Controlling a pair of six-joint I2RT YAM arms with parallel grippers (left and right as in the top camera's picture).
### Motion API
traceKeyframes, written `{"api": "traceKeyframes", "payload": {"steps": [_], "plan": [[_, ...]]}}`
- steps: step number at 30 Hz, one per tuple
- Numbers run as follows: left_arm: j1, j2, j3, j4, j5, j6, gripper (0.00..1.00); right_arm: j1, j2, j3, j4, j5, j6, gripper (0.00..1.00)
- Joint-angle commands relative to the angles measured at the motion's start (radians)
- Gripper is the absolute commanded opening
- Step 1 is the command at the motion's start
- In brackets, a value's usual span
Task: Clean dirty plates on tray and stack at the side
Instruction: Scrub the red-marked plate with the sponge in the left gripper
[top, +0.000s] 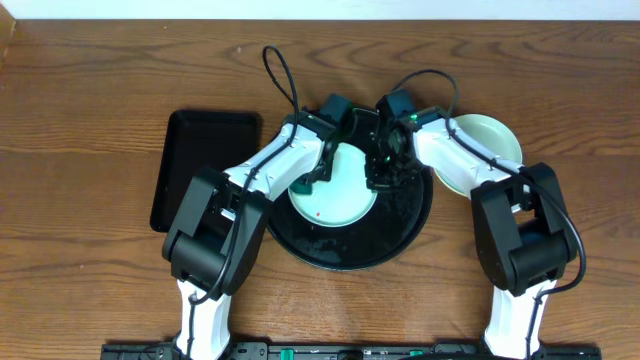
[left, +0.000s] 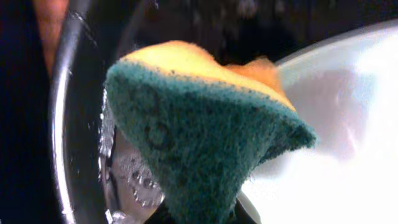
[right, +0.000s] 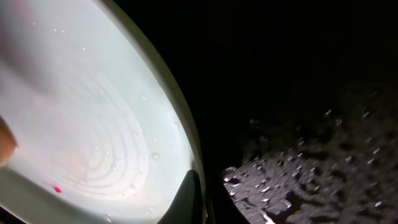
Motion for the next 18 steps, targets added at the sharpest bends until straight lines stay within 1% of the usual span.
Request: {"api": "traceKeyframes", "payload": {"steps": [1, 2, 5, 7, 9, 11, 12, 16, 17, 18], "plan": [[0.036, 0.013, -0.022, -0.091, 0.089, 0.091, 0.08, 0.005, 0.034, -0.033, -0.023, 0.064, -0.027, 0.01], [0.036, 0.013, -0.022, -0.100, 0.139, 0.114, 0.08, 0.005, 0.034, -0.033, -0.022, 0.064, -0.027, 0.01], [0.036, 0.013, -0.022, -0.108, 0.364, 0.259, 0.08, 0.005, 0.034, -0.033, -0.020, 0.064, -0.027, 0.01], [0.036, 0.013, -0.022, -0.109, 0.563, 0.372, 0.08, 0.005, 0.034, -0.033, -0.020, 0.064, -0.027, 0.01], [0.036, 0.013, -0.022, -0.101, 0.737, 0.458, 0.08, 0.005, 0.034, -0.033, -0.020, 0.064, -0.027, 0.01], [0.036, 0.013, -0.022, -0.075, 0.853, 0.505, 0.08, 0.005, 0.034, -0.033, -0.020, 0.064, -0.027, 0.01], [0.036, 0.014, -0.022, -0.030, 0.897, 0.507, 0.08, 0.005, 0.034, -0.033, -0.020, 0.064, -0.027, 0.01], [0.038, 0.014, -0.022, 0.109, 0.888, 0.500, 0.08, 0.005, 0.034, -0.033, -0.023, 0.064, -0.027, 0.01], [0.039, 0.014, -0.022, 0.146, 0.863, 0.491, 0.08, 0.005, 0.034, -0.033, -0.024, 0.064, -0.027, 0.01], [0.041, 0.014, -0.022, 0.230, 0.753, 0.449, 0.08, 0.005, 0.034, -0.033, -0.028, 0.064, -0.027, 0.01]]}}
